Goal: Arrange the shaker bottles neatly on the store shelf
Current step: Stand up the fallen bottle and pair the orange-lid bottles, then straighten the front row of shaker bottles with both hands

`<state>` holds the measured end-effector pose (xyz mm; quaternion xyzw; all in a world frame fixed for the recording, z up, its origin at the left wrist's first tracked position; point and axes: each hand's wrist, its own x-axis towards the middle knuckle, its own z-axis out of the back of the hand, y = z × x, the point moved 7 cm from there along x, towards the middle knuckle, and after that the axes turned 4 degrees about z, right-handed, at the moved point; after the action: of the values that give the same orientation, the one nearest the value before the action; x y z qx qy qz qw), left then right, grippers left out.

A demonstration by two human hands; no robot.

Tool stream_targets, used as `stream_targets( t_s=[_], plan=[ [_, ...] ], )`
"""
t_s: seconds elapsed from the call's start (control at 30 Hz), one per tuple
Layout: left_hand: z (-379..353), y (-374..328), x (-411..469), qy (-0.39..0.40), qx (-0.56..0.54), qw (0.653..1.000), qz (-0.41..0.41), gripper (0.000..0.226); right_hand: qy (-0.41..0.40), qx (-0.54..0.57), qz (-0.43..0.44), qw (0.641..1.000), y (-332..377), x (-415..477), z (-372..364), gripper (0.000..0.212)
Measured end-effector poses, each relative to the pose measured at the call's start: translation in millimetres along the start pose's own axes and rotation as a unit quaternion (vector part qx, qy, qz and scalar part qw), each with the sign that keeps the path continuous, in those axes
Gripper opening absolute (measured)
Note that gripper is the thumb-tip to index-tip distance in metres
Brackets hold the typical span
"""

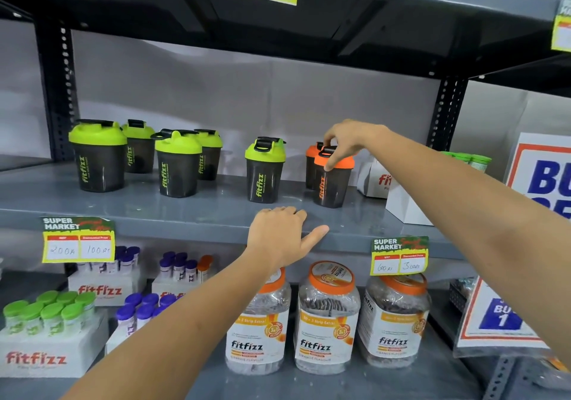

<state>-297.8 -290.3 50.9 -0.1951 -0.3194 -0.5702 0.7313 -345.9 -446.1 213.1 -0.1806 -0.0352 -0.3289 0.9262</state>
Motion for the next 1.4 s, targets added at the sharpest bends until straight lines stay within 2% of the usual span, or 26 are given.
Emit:
stream_targets(
  t_s=[0.17, 0.37, 0.83, 0.9, 1.0, 1.13, 1.23, 1.4],
  plan=[
    [0.5, -0.6, -0.2, -0.004, 0.002, 1.000, -0.002, 0.085, -0.036, 0.033, 0.052, 0.997, -4.5, 3.4, -6.5, 0.061],
    [0.0, -0.4, 0.7, -0.009, 0.003, 1.000, -0.003, 0.083, -0.027, 0.040, 0.066, 0.997, -9.4, 5.4, -9.9, 0.059],
    [-0.1, -0.2, 1.0, -0.013, 0.010, 1.000, -0.003, 0.082, -0.047, 0.098, 0.098, 0.989, -13.0, -3.1, -23.4, 0.072],
    [0.1, 0.4, 1.7, -0.005, 0.008, 1.000, -0.005, 0.083, -0.077, 0.116, 0.107, 0.984, -10.6, -7.4, -22.2, 0.074],
    [1.8, 2.1, 2.3, 0.038, -0.013, 0.999, -0.003, 0.077, -0.172, 0.115, 0.119, 0.971, -2.4, -19.0, -11.5, 0.069],
    [7.2, 17.7, 3.3, 0.132, -0.162, 0.977, 0.040, 0.057, -0.355, 0.151, 0.109, 0.916, 17.1, -44.1, 9.4, 0.035],
    [32.4, 56.9, -1.3, 0.092, -0.228, 0.967, 0.073, 0.032, -0.422, 0.185, 0.096, 0.882, 52.7, -59.3, 17.4, 0.023],
    [87.7, 180.2, -37.5, -0.009, -0.207, 0.966, 0.153, 0.013, -0.443, 0.222, 0.115, 0.861, 148.1, -59.2, 24.4, 0.024]
  ],
)
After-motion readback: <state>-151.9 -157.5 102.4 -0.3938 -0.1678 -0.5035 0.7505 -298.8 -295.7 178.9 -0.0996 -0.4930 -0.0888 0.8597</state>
